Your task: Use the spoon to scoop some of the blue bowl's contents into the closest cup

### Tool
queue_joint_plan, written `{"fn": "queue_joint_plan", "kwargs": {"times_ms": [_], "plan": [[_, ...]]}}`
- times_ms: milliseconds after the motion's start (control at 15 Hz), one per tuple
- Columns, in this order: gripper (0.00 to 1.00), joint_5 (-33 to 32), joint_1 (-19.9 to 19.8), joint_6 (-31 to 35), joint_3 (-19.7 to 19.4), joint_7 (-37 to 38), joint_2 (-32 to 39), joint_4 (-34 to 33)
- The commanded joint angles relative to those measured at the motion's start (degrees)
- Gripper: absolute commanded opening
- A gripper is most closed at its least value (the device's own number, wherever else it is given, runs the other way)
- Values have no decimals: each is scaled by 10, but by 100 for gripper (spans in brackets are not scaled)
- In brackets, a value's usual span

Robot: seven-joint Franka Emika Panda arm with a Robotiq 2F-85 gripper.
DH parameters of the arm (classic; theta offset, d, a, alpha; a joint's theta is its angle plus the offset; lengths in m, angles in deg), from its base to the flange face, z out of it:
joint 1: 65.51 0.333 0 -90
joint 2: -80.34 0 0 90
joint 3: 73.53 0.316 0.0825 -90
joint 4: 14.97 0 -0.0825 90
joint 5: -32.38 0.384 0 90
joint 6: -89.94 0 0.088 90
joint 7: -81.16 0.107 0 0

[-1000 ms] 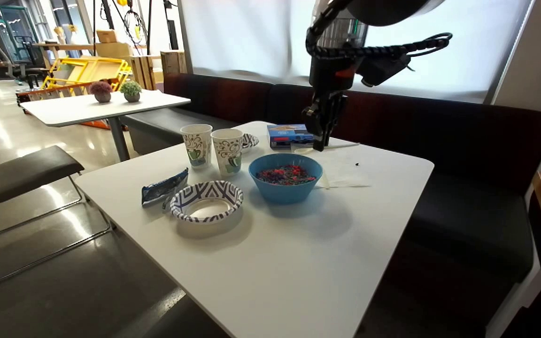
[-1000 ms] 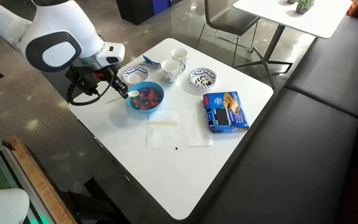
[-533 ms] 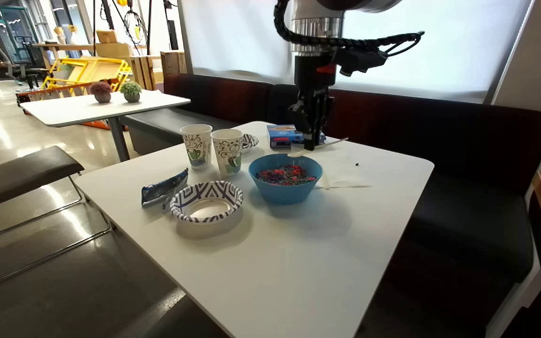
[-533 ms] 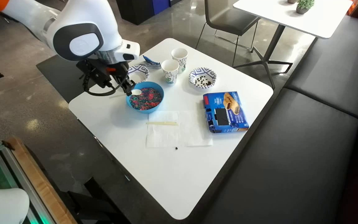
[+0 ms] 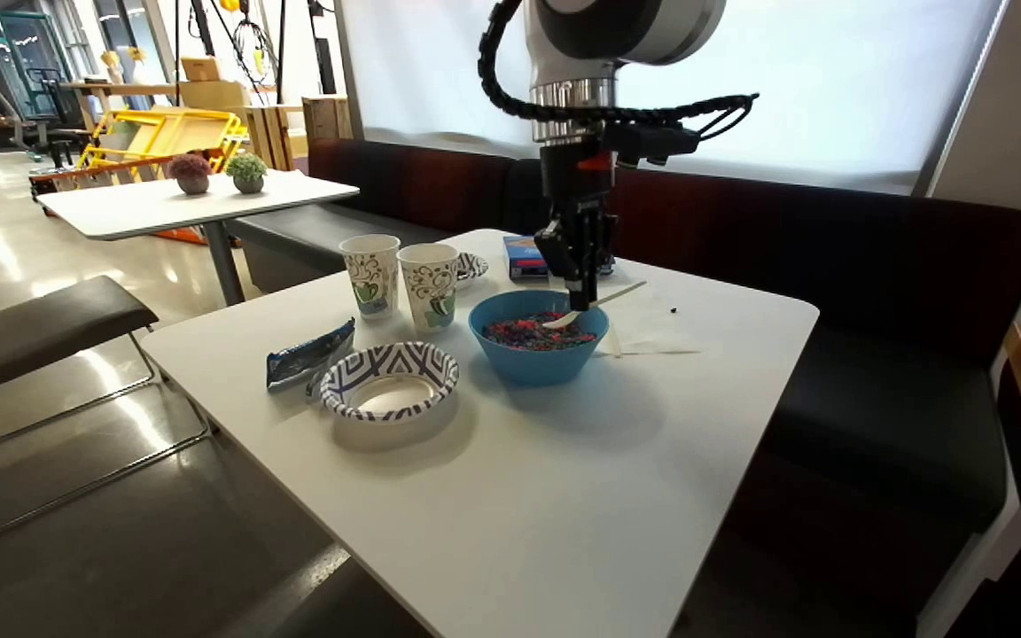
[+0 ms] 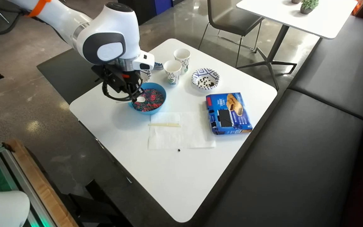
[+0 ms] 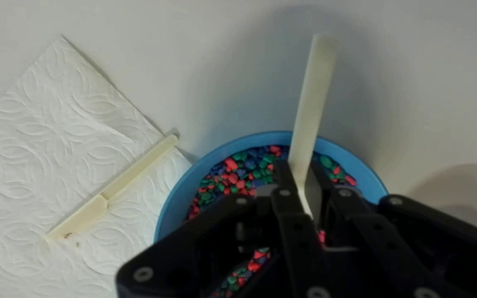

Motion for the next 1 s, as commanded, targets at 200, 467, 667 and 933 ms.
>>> {"fn": "queue_joint_plan", "kwargs": {"times_ms": [200, 467, 667, 933], "plan": [[3, -20, -37, -28, 32, 2, 67, -62], [3, -36, -30, -3, 24, 22, 80, -74], [3, -46, -26, 7, 23, 31, 85, -76], [3, -95, -10, 71, 13, 29, 95, -64]]}}
